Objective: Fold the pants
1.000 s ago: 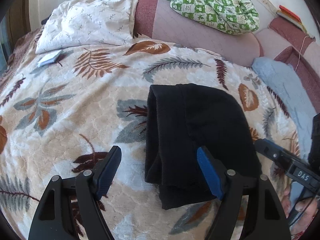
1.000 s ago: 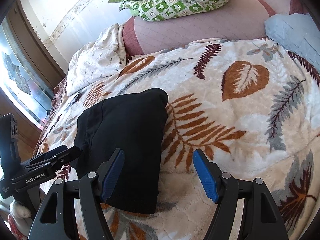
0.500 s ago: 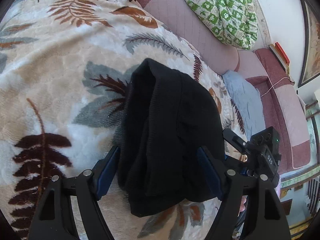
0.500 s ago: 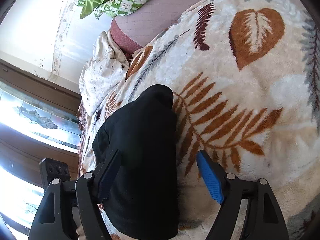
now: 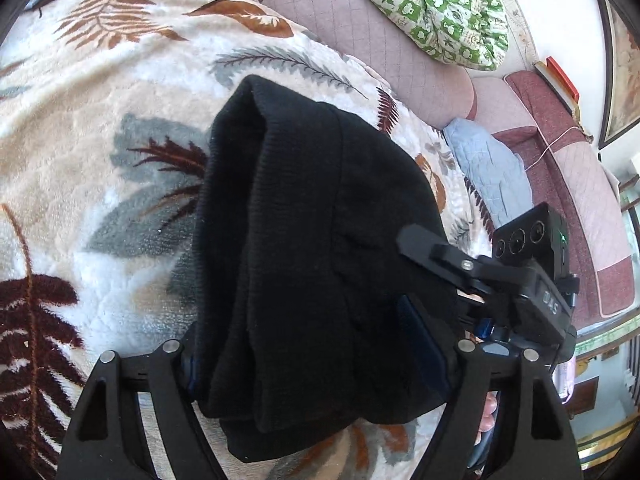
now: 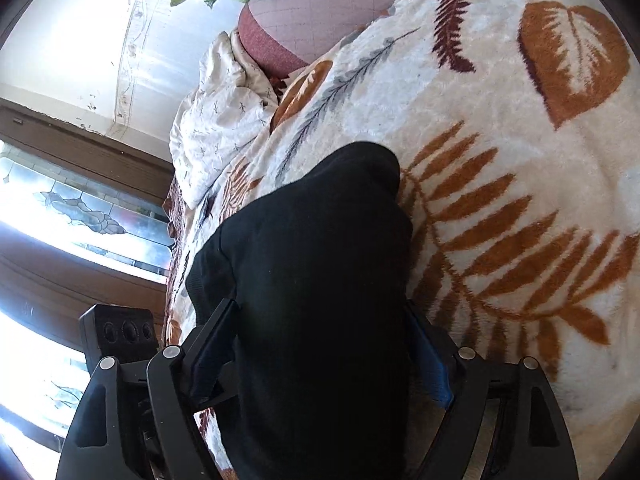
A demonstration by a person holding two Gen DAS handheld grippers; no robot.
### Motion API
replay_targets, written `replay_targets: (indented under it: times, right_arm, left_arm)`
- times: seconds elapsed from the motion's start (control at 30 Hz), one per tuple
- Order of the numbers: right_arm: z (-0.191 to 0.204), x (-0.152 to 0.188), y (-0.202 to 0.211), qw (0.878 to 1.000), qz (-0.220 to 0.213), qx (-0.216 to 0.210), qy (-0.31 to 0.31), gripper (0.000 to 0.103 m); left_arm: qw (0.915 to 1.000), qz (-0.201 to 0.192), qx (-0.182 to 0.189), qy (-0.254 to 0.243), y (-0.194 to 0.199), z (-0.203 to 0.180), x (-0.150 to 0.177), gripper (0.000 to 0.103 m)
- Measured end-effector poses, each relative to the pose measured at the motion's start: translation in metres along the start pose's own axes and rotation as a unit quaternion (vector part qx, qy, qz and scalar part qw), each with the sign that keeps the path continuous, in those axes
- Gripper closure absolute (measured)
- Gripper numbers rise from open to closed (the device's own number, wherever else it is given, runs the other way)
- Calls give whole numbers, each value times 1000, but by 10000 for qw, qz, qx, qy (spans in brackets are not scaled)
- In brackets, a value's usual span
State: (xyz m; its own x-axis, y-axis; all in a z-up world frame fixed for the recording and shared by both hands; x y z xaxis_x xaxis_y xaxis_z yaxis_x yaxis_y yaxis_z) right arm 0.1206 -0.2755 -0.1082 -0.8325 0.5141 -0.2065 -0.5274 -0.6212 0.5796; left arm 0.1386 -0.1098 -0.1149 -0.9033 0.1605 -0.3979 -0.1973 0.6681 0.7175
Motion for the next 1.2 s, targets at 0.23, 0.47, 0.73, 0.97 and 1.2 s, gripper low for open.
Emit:
replay_targets:
  times: [0.23, 0.47, 0.73, 0.97, 1.2]
  right_arm:
    - [5, -1, 11, 9999, -35, -72, 63, 59]
    - [28, -29, 23, 9986, -358, -35, 396, 61]
    - [7, -59, 1, 9981, -425, 380, 220, 58]
    - [-5, -64, 14, 9913, -815, 958, 377, 33]
    - [6, -56, 64, 9746, -1443, 1478, 869, 31]
  left_arm:
    - [9996, -194, 7, -199, 9, -19, -13, 42]
    - [9989, -366, -88, -272, 7, -28, -51, 42]
    - [9973, -98, -665, -310, -29, -9, -78, 41]
    - [9919, -246, -1064, -655, -1, -4, -65, 30]
    - [9813, -505, -1672, -807, 31, 5, -52, 28]
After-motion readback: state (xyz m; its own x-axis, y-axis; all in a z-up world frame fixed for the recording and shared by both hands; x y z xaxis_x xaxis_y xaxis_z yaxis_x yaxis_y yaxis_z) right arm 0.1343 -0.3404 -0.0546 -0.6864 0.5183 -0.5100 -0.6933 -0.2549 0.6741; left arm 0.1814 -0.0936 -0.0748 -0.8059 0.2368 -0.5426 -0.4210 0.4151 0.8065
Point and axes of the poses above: each gripper's, at about its wrist camera, not at the fingertips, and y roughly against the way its jaws point, z to its left, x to its underside, the point moved 5 cm from there along -y, roughly the way its jaws point, and after that the axes turned 5 degrees about -y, right-handed, at the moved point
